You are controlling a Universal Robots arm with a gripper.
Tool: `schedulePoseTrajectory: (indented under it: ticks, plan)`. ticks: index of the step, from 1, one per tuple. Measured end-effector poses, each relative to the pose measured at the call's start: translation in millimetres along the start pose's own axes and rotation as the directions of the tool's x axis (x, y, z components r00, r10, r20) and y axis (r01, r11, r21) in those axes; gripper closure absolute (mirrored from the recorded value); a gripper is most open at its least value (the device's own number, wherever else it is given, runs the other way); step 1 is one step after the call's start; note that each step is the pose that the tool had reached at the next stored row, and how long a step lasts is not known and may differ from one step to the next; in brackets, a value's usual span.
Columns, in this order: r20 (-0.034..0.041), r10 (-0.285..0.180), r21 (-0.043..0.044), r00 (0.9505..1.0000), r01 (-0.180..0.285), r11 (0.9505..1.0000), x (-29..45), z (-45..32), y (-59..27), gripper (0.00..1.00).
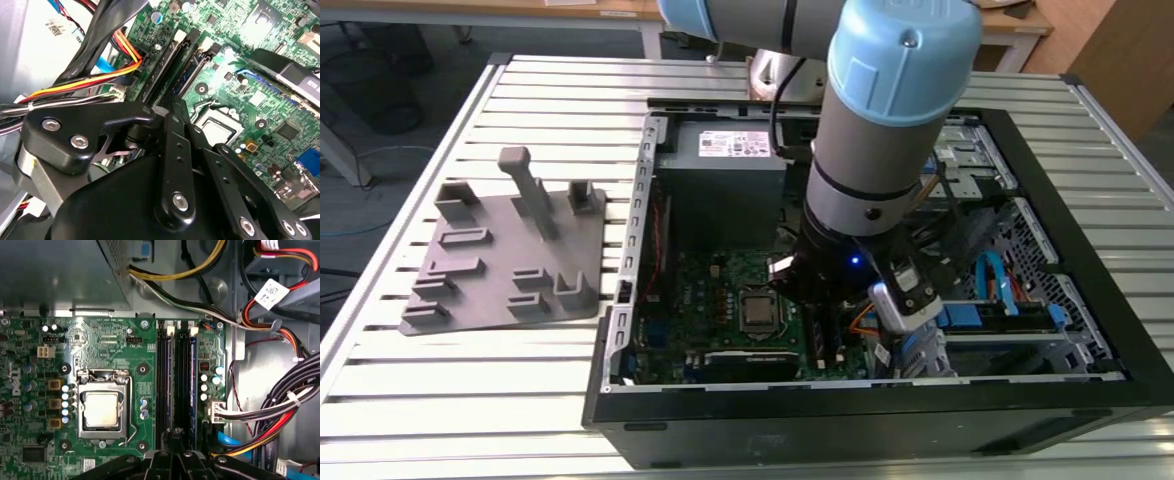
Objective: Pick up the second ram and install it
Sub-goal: 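Press down the second ram until it locks into place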
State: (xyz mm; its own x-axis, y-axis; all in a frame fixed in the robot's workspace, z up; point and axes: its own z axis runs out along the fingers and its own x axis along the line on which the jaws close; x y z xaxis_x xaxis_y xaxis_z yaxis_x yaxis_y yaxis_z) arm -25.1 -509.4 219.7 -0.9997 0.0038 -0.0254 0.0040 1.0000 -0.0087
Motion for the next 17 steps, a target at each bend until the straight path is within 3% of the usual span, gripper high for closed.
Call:
schedulePoseTrajectory:
  ticks: [7, 12, 17]
  plan:
    - [0.0007, 0.000, 0.0041, 1.0000, 0.000, 1.0000, 0.0, 3.2, 0.1, 0.89]
    - [0.0013, 0.000, 0.0037, 1.0000, 0.000, 1.0000, -0.3, -8.8, 1.5, 0.89]
    - [0.0012, 0.000, 0.0043, 1.0000, 0.000, 1.0000, -0.2, -9.3, 22.8, 0.89]
